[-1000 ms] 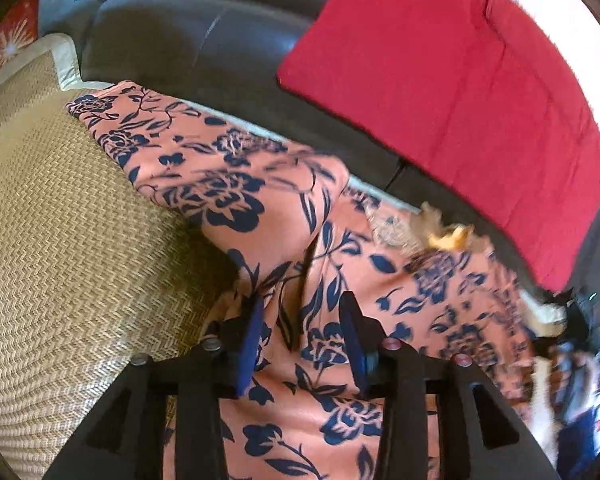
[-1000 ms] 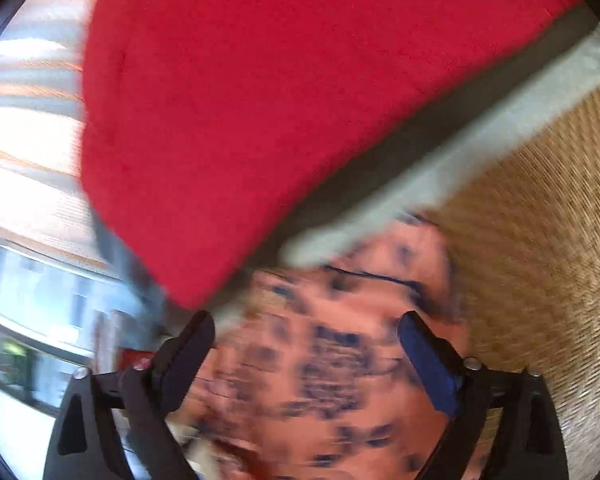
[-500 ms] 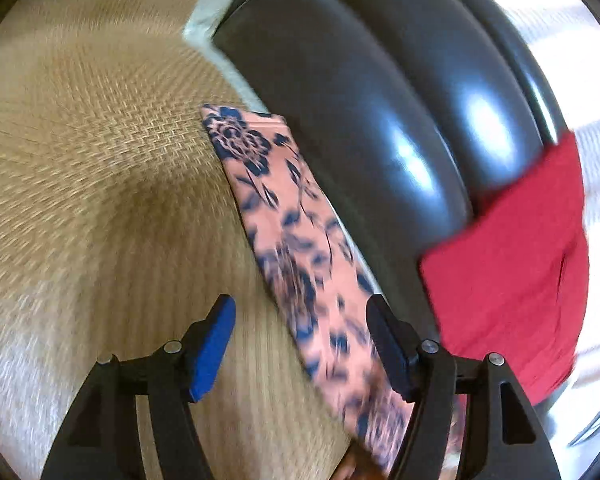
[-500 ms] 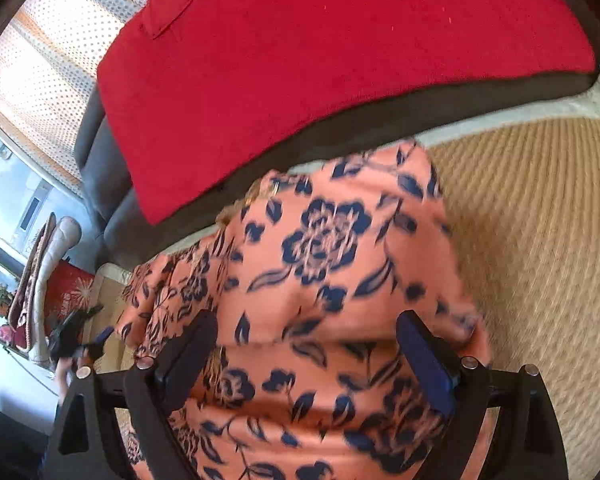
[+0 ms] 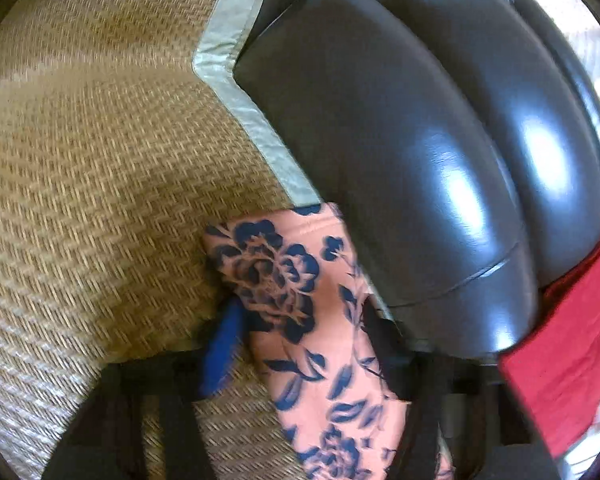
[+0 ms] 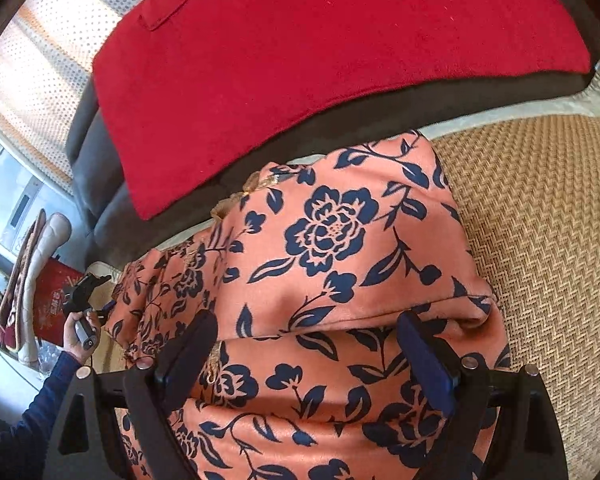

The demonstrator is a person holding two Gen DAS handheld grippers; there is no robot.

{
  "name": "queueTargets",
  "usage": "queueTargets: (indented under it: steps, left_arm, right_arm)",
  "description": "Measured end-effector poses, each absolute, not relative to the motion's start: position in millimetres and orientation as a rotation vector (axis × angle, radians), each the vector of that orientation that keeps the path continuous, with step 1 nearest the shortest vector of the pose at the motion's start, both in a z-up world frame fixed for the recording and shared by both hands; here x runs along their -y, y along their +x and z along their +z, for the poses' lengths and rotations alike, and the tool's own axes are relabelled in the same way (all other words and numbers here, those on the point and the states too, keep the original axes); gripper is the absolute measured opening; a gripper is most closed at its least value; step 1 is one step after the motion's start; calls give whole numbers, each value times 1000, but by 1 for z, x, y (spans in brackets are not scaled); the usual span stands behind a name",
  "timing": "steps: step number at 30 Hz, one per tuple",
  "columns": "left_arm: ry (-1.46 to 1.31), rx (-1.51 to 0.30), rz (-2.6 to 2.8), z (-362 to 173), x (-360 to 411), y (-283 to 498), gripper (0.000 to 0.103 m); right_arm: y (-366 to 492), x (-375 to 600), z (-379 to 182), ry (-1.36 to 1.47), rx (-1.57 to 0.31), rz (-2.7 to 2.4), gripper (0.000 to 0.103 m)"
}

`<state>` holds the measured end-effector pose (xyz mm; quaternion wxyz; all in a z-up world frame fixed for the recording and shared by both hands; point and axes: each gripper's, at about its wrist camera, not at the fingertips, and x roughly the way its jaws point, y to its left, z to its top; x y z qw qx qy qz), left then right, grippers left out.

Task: Fold small clothes

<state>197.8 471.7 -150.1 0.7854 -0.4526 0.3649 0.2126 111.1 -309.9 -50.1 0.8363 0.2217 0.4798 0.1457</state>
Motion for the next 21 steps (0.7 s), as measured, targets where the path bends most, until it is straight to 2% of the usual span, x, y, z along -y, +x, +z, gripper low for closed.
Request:
queueTargets:
  steps: [1,4,6,9,14,18,21]
  left_arm:
    - [-943,-859,474,-156,-472,207,4]
    - [-841,-852,542,-139,-463,211,4]
    - [-723,-790,516,-102,-440,209,4]
    - [-524,-637,416,-20,-386,196,4]
    - [-245,-415,148,102,-239,170,4]
    - [-172,-379,-44,123,-123,160,4]
    - [-143,-403,-169,105,-39,161,5]
  right_arm:
    - [111,310,-51,471,-1017,305,93]
    - [110,313,-48,473,-1009,301,93]
    - [108,317,-44,477,-997,292,93]
    - [104,328,-33,507,-952,289,93]
    - [94,347,-15,567,-874,290,93]
    - [82,362,-2,631,-825,295,93]
    - [72,371,7,658,-800,297,93]
